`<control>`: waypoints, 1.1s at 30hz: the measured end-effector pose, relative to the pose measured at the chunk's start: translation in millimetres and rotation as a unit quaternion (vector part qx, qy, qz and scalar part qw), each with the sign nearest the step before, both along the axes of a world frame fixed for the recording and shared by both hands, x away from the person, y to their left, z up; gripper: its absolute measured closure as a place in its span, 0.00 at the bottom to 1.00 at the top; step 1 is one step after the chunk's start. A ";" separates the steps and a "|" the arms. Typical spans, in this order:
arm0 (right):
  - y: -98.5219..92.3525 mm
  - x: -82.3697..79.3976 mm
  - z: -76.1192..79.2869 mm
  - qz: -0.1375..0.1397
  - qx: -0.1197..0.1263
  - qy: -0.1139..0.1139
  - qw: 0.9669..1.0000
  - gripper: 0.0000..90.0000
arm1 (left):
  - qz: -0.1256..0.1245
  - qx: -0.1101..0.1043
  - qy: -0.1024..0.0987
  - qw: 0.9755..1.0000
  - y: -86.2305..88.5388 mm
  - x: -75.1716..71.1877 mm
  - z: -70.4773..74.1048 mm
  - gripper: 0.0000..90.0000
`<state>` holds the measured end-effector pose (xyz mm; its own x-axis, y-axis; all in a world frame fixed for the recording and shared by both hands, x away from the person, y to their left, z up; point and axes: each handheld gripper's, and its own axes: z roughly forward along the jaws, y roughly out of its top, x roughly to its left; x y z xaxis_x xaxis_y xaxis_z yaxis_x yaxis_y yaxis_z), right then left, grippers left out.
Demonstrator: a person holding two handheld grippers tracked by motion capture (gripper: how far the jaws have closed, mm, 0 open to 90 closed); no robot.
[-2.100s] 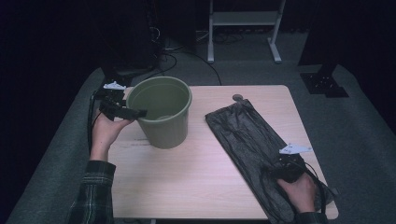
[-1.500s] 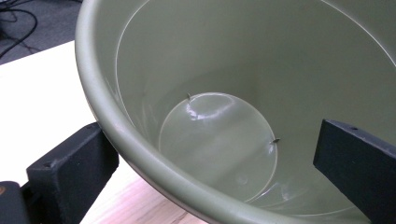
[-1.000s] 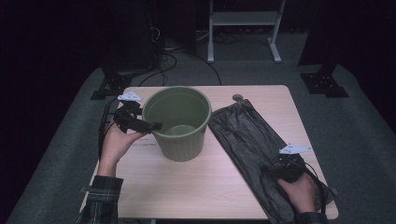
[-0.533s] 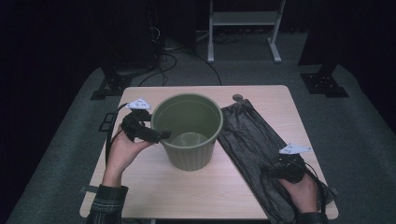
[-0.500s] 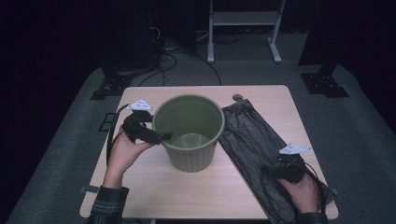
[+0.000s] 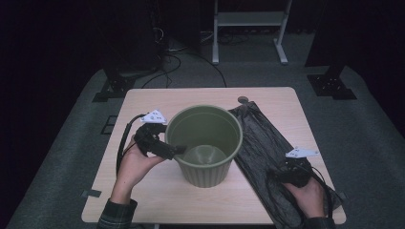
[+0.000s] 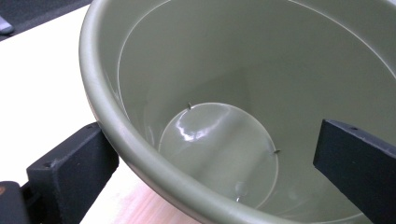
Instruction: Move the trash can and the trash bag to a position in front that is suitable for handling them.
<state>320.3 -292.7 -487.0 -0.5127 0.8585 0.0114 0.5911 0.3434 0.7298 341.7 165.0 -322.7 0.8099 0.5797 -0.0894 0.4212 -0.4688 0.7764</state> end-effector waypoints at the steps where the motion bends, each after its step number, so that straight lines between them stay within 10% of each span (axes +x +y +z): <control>1: 0.0 0.0 0.0 0.000 0.000 0.000 1.000 0.12 | -0.004 -0.001 -0.001 1.000 -1.8 -2.3 -0.2 0.00; 15: 0.0 0.0 -0.1 0.001 0.000 0.000 1.000 0.12 | -0.020 0.000 -0.001 1.000 -10.7 -13.5 3.3 0.00; 33: 0.2 0.2 -0.2 0.003 -0.001 0.001 1.000 0.11 | -0.005 -0.028 -0.031 0.999 26.7 -33.5 31.1 0.00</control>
<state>320.6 -292.5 -487.1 -0.5174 0.8557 0.0108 0.5900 0.3475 0.7288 308.2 191.7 -291.6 0.8205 0.5673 -0.0706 0.3670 -0.4281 0.8259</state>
